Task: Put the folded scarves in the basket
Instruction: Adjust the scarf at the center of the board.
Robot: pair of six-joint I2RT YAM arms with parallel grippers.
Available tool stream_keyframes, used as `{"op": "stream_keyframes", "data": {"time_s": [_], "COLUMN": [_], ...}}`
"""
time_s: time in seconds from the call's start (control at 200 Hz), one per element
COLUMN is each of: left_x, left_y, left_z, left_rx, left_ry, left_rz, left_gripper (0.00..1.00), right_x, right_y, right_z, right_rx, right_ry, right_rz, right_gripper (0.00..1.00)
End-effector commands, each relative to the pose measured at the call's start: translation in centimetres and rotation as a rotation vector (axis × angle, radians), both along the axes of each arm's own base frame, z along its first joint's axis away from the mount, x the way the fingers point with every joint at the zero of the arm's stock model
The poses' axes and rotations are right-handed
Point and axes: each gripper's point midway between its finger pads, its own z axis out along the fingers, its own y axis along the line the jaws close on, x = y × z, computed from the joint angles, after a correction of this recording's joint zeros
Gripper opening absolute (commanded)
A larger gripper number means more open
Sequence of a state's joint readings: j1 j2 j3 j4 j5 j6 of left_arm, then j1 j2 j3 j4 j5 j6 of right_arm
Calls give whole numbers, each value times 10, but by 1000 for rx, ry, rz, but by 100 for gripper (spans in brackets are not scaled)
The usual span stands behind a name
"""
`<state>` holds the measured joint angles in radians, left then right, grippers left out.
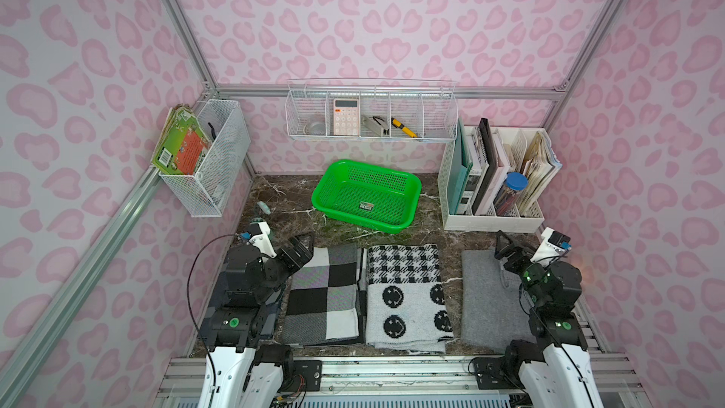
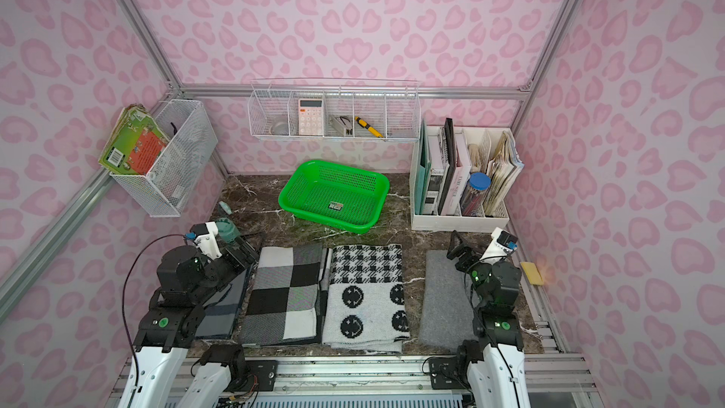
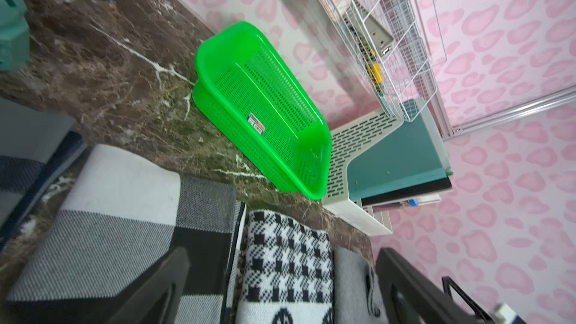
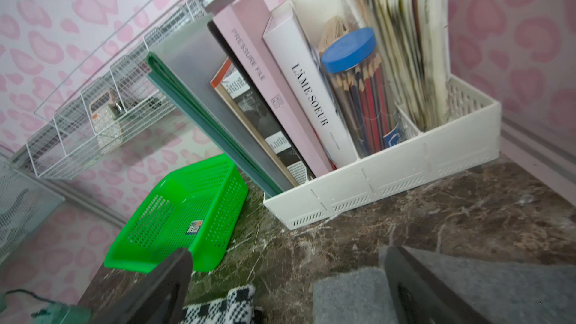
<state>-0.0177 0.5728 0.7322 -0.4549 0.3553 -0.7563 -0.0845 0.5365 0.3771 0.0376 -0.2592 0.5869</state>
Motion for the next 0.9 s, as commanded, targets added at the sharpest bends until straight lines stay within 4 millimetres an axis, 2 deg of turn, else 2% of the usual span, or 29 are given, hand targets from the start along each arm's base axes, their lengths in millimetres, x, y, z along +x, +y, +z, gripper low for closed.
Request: {"op": "stream_keyframes", "data": {"time_s": [0.0,0.2,0.33,0.425,0.545,0.705,0.89], "left_x": [-17,-23,-27,-31,-39,-48,-55], "left_y": [-26,-62,-83,-96,-110,-118,-133], "left_z": [-16,-49,-63,-74,-94,-118,-134], "left_rx": [-60,26,97,115,147,194,212], "left_ry": [94,216,271,311,376,451,496], "left_rz": [-144,-280,-335,-363,-401,-397,-427], "left_gripper": [99,98,97,96,95,89,81], "right_x": [-1,-3,-7,-9,-8,-6,-5], "right_y": [36,109,145,157,159,168,181], "right_z": [-14,-35,-54,-76,-97,-111,-129], "right_rx": [-18,-204,-215,-229,-258,-244,-242], "right_ry": [104,238,325,393,458,479,520], "right_rz": [180,324,426,455,442,460,483], "right_gripper": [98,98,97,96,96,91,84]}}
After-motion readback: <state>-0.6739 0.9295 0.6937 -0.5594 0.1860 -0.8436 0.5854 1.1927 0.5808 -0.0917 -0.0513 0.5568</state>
